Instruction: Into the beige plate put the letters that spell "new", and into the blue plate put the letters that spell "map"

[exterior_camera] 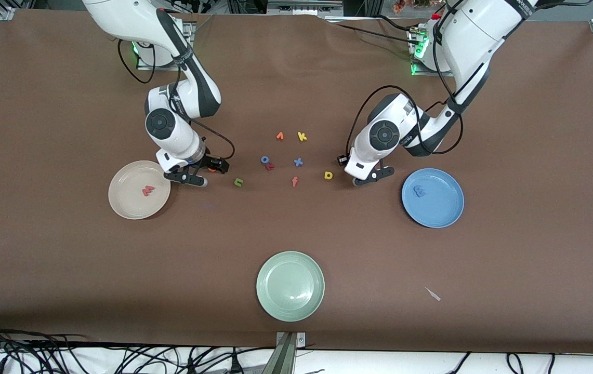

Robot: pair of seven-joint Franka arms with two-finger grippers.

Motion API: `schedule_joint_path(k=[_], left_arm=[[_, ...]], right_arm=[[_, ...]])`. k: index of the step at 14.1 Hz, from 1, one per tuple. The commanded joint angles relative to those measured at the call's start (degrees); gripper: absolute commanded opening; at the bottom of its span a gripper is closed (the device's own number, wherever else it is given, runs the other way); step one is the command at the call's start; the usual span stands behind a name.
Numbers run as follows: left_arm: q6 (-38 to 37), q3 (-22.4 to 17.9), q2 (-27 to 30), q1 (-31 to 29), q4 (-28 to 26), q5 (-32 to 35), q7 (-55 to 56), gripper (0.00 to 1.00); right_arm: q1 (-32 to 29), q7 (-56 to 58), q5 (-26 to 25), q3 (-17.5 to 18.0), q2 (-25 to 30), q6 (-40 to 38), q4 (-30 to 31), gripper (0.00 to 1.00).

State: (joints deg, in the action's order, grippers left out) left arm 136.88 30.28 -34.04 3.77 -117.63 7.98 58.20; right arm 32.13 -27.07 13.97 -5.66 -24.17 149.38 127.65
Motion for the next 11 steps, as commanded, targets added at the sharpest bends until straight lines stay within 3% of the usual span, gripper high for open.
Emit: schedule_joint_path(k=[1,2,3,5,7,9,11], left_arm=[[0.41,-0.31,0.90,-0.34,-0.76,0.72,0.78,0.25],[-0.03,-0.31,1.16,-0.34,-0.59,0.81,0.78,0.12],[-0.38,-0.31,1.60,-0.43,-0.24,0.72,0.69,0.06],[-3.35,-0.31,3.62,-0.52,0.29,0.81,0.17,0.05],[-10.89,-0.31,5.38,-1.22,2.74,0.81,-1.41,0.04],[-18.02,-0.31,7.13,-2.71,5.29,0.81,-7.01,0.04],[-20.50,-0.31,8.81,-5.86,5.57,0.90,-14.12,0.04]], right_arm=[[0.66,-0.53,0.62,-0.06,-0.27,0.83,0.94,0.82],[0.66,-0.53,0.62,-0.06,-0.27,0.74,0.94,0.75],[0.66,-0.53,0.62,-0.06,-0.27,0.66,0.85,0.69],[0.57,-0.53,0.62,-0.06,-0.27,0.65,0.85,0.52],[0.57,-0.62,0.71,0.03,-0.27,0.57,0.94,0.41],[0.66,-0.70,0.71,0.03,-0.27,0.57,0.85,0.31],[0.57,-0.53,0.71,0.03,-0.27,0.48,0.59,0.17]])
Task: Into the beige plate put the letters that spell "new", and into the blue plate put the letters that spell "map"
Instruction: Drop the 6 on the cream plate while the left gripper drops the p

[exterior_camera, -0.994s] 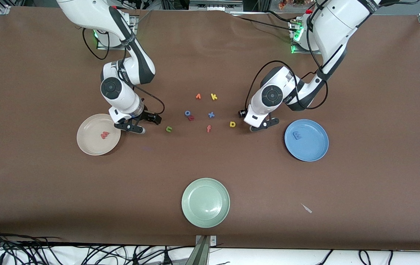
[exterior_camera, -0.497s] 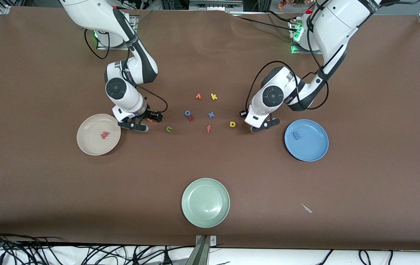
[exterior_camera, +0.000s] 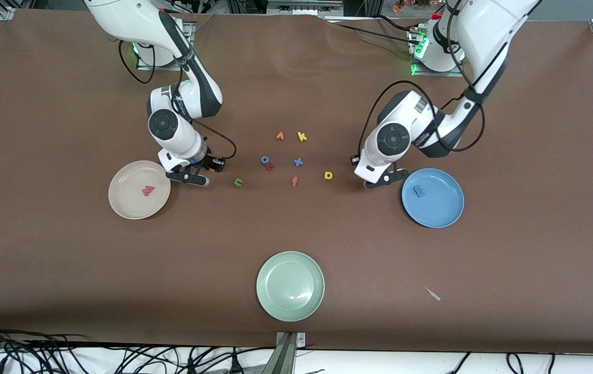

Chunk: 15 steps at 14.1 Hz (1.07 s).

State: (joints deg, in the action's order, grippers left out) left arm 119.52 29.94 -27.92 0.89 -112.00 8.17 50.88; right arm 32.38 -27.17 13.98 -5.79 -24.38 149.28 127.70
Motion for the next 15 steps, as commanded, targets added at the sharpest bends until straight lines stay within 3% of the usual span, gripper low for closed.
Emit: schedule_joint_path(k=[1,3,5,8,9,11,12,13,15], left_arm=[[-3.94,-0.06,3.04,-5.44,0.03,0.70,-11.28,0.04],[-4.12,0.03,3.22,-11.41,0.03,2.80,-21.91,0.05],[-3.43,0.12,2.61,-16.69,0.03,6.14,-29.75,0.06],[1.14,0.03,-0.99,-20.31,0.03,11.41,-32.86,0.07],[2.11,0.03,-2.22,-20.49,0.03,13.08,-32.86,0.19],[3.08,0.03,-2.84,-20.58,-0.06,14.68,-32.77,0.70],[2.56,0.12,-2.67,-20.50,-0.06,14.51,-32.51,0.90],[2.03,0.38,-2.49,-20.15,-0.06,14.50,-32.60,1.00],[0.54,2.13,-2.14,-19.62,0.03,13.89,-31.99,1.00]], right_arm=[[0.32,-0.86,0.70,-0.01,0.12,-0.39,-0.07,0.12],[-0.12,-0.95,0.70,-0.79,0.56,-6.78,-4.19,0.09],[-0.21,0.19,0.00,-3.86,0.74,-15.04,-8.85,0.09],[-0.21,9.21,-0.27,-9.48,0.82,-23.84,-13.52,0.10],[-0.21,14.29,-0.62,-11.76,0.82,-25.43,-13.79,0.10],[-0.30,21.61,-0.80,-15.11,0.65,-25.80,-14.05,0.11],[-0.30,24.33,-0.80,-16.43,0.21,-25.80,-14.05,0.11],[-0.56,26.80,-0.80,-17.31,-0.05,-25.71,-14.05,0.11],[-1.87,30.85,-2.37,-17.94,-0.93,-25.10,-14.40,0.22]])
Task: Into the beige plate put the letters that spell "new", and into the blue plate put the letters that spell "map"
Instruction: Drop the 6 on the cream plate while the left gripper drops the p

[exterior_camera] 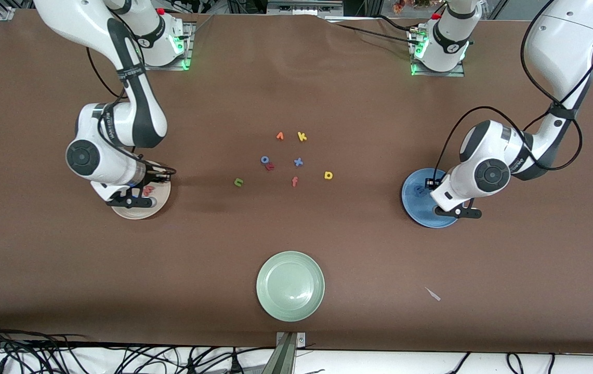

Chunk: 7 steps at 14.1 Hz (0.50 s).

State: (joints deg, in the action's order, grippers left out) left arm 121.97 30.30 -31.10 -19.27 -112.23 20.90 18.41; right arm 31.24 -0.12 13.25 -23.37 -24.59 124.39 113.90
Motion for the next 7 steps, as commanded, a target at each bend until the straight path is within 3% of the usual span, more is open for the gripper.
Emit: schedule_joint_path(k=[1,2,5,7], left_arm=[[-2.69,4.30,1.57,0.55,0.35,1.07,1.45,1.00],[-3.57,6.59,2.10,0.55,0.44,1.07,3.20,1.00],[-3.93,11.87,2.10,1.77,2.28,0.98,11.17,1.00],[-3.93,12.24,0.18,8.08,4.73,0.98,24.25,1.00]], right_arm=[[-1.44,4.33,-2.09,-0.28,-1.16,-0.21,-1.04,0.67],[-1.53,4.16,-1.74,-0.28,-1.34,-0.21,-1.22,1.00],[-1.10,2.41,-0.86,0.25,-1.25,-1.08,-3.50,1.00],[1.79,-4.34,-0.16,0.34,-1.51,-1.00,-4.73,1.00]])
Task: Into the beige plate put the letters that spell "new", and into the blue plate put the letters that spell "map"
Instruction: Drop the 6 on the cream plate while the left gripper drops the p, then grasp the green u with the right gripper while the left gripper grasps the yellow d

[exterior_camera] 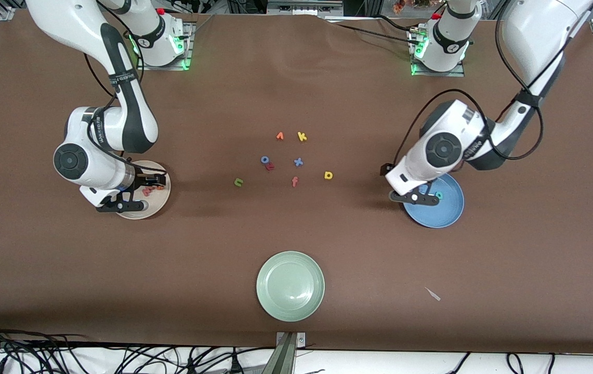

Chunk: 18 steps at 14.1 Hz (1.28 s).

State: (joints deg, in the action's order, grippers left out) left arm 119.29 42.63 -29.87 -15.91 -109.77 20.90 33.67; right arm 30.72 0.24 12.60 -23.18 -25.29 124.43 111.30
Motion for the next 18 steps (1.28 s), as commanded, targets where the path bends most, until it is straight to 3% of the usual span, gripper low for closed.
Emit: schedule_joint_path(k=[1,4,8,11,14,18], left_arm=[[-1.25,-0.09,-3.25,7.27,3.93,0.98,13.91,1.00],[-1.16,-0.79,-10.54,15.36,12.01,1.94,18.54,1.00],[2.42,-6.76,-13.63,23.36,14.67,4.75,17.57,1.00],[8.14,-7.48,-16.62,24.43,14.58,5.20,18.27,1.00],[8.24,-7.56,-17.33,24.43,14.14,7.92,18.44,0.99],[8.24,-7.65,-17.94,25.13,13.79,9.07,18.44,0.86]], right_arm=[[4.07,-7.51,0.76,0.15,-1.25,-0.94,-2.67,1.00],[8.12,-14.91,3.91,0.15,-2.31,-0.85,-4.07,1.00],[13.22,-20.44,13.13,0.15,-4.76,2.56,-4.17,1.00],[16.56,-27.90,14.56,0.15,-7.40,7.65,-4.17,1.00],[19.81,-34.59,14.99,0.15,-10.21,12.93,-4.25,1.00],[21.31,-37.94,15.79,0.24,-12.24,14.17,-5.40,1.00]])
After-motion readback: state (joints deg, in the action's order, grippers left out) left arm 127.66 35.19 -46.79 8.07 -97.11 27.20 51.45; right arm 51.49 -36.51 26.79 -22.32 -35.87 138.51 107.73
